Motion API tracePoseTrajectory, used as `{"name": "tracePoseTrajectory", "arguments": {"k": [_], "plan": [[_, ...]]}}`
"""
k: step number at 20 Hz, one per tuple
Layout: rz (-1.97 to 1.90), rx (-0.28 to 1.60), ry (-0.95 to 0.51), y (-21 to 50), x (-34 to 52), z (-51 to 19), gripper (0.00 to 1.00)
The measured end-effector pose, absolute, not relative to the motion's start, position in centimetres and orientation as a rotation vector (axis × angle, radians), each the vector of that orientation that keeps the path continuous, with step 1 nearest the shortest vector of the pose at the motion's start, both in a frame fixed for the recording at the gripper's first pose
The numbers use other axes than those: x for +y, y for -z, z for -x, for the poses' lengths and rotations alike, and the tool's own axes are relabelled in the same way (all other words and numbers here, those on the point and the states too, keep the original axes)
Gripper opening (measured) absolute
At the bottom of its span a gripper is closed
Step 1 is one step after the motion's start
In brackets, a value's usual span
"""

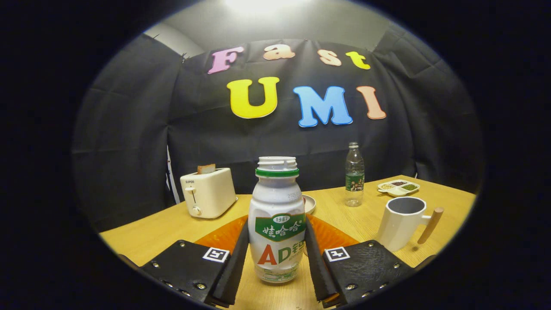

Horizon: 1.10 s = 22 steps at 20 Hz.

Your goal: Take the bottle from table, then pour the juice into the cup, finally place the bottle on the coaster

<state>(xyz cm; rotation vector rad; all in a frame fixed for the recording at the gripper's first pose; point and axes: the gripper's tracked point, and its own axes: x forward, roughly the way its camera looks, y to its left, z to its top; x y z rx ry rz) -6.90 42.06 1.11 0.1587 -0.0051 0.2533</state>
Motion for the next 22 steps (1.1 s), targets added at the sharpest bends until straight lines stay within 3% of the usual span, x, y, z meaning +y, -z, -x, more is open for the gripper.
{"name": "tracePoseTrajectory", "arguments": {"k": [22], "plan": [[-0.888, 0.082, -0.235, -0.5, 36.0, 3.1, 0.66]]}}
